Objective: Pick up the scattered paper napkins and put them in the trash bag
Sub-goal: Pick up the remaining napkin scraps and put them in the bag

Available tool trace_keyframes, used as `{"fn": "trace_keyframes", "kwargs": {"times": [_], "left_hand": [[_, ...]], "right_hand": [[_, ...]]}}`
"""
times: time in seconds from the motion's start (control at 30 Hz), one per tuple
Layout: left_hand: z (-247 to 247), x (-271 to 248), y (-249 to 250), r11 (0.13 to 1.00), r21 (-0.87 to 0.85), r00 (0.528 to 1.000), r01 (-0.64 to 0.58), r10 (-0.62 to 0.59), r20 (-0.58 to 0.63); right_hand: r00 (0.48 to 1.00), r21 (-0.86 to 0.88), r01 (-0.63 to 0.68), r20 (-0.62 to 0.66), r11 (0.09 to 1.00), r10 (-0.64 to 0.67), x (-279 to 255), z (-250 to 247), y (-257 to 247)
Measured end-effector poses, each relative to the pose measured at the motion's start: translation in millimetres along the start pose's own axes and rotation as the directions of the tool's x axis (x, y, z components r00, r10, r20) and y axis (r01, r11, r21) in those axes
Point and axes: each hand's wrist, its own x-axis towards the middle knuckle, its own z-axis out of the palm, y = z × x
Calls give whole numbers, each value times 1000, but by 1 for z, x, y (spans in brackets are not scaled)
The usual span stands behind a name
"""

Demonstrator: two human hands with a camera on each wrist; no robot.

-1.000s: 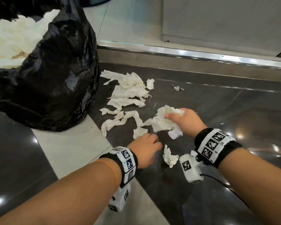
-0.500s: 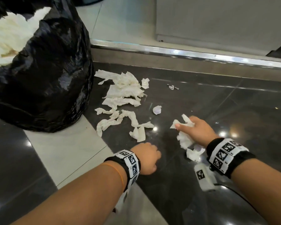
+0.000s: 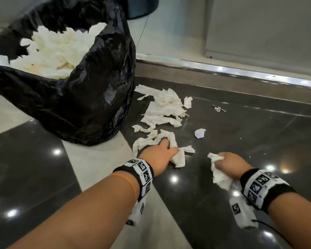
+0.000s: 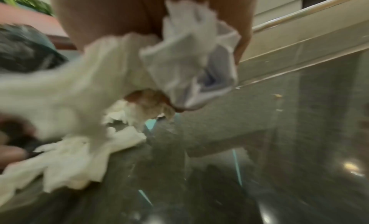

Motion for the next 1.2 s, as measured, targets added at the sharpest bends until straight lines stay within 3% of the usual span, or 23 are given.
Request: {"fn": "trace_keyframes", "kwargs": {"times": [0.07,0.13,0.23,0.33,0.43,0.5,0.6,0.67,0.8,0.9,1.0,1.1,1.2], "left_hand": [[-6,7,-7,992,-72,995,100,-99,7],[-9,14,-15,971,-116,976,211,-202,86],[-3,25,-25,944,-102,938,313,-291,187],[12,29,-27,961,-34,932,274,-257,255],[21,26,-24,987,11,977,159,-159,142],[21,24,-23,991,83,983,109,-119,137],[12,18,-28,990,92,987,107,-117,110],[5,13,-34,989,81,992,122,-125,35],[-4,3,-40,965,-214,964,153,-193,-183],[-3,-3,-41,901,-413,925,131,-261,-275],[-3,0,-46,919,-373,936,131,-239,-258],[-5,15,-57,947,-276,954,167,-226,-199],[-3,40,-70,957,-177,964,229,-249,-95]], "right_hand": [[1000,206,21,18,978,-25,-6,1,-23],[998,293,51,23,955,-60,-11,3,-42],[994,189,109,-29,976,-106,-12,3,-60],[990,171,138,-57,976,-130,-9,4,-69],[979,148,181,-119,972,-164,-1,6,-73],[966,138,222,-167,965,-198,3,4,-76],[967,82,201,-175,976,-184,10,3,-79],[972,-78,182,-135,980,-191,15,9,-81],[978,-292,206,32,934,-206,24,42,-88],[965,-475,261,102,841,-241,32,67,-92],[928,-554,360,131,751,-349,38,76,-95],[926,-470,373,131,800,-355,38,70,-92],[937,-375,335,38,865,-346,25,53,-89]]}}
